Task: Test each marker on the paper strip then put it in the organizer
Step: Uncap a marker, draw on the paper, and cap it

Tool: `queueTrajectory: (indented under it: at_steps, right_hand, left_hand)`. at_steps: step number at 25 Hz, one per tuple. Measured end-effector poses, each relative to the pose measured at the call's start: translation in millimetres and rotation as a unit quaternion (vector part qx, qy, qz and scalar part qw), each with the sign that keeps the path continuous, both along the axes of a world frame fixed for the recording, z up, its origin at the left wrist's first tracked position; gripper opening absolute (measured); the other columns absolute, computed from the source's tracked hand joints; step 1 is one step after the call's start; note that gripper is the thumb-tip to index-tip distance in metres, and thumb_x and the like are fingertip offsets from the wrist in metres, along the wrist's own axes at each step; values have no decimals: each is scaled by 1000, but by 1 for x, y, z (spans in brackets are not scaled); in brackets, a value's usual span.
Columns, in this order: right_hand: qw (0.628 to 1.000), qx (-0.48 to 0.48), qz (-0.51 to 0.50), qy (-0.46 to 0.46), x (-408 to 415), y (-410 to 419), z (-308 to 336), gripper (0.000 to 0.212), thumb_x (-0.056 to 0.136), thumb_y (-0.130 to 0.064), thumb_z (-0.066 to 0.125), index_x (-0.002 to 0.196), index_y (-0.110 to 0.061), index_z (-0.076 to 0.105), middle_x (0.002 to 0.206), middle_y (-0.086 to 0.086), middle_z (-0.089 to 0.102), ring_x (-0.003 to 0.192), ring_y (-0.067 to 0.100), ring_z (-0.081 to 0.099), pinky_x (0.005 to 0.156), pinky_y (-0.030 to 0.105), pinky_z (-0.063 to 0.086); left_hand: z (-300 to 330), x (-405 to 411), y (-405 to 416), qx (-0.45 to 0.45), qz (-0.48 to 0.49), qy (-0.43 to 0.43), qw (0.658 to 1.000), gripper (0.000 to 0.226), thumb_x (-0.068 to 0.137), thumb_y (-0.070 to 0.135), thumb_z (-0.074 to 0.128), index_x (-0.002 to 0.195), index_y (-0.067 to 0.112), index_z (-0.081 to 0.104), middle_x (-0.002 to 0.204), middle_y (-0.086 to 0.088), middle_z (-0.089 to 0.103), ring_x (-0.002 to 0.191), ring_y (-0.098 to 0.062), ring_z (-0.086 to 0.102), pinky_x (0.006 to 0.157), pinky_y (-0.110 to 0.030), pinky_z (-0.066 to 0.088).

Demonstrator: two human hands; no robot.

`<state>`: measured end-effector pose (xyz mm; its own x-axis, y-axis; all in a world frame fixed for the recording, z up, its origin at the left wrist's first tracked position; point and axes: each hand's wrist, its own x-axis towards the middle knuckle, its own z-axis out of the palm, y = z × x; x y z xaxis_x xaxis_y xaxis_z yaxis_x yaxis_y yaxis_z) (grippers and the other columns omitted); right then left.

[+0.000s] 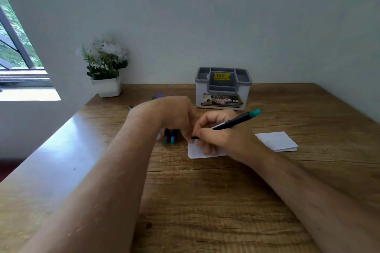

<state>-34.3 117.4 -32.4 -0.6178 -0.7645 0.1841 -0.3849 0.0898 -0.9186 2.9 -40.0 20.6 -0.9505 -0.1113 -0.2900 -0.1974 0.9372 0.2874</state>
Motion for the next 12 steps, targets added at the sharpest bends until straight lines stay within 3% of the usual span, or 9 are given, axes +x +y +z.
queueTrajectory:
  at_steps: [6,8,10,12]
  right_hand:
    - [998,52,20,-17,-9,-3,1,11,82,2,63,77,-8,62,66,12,70,56,22,64,50,31,50]
    - [997,70,-6,27,-10,-5,0,11,78,-10,67,73,-3,60,65,9,69,59,25,64,55,40,51]
    - [991,99,-30,87,-8,-6,1,23,74,-24,70,73,-3,60,70,11,67,71,26,65,67,48,53]
    - [989,105,-35,99,-5,-6,3,23,77,-23,71,76,-1,61,73,13,67,74,23,64,69,47,53]
  left_hand:
    - [-1,3,-1,9,-4,14,1000,15,74,19,82,83,29,76,84,17,69,85,-2,59,91,-30,45]
    - [-2,3,-1,18,1,15,1000,19,73,17,83,77,34,73,81,20,67,84,-1,58,89,-29,44]
    - [-2,3,0,25,5,14,1000,19,74,16,82,84,31,76,82,21,67,85,-1,56,91,-30,43]
    - [-2,4,-1,24,9,14,1000,20,75,16,81,90,29,77,85,18,68,89,-4,58,92,-30,43]
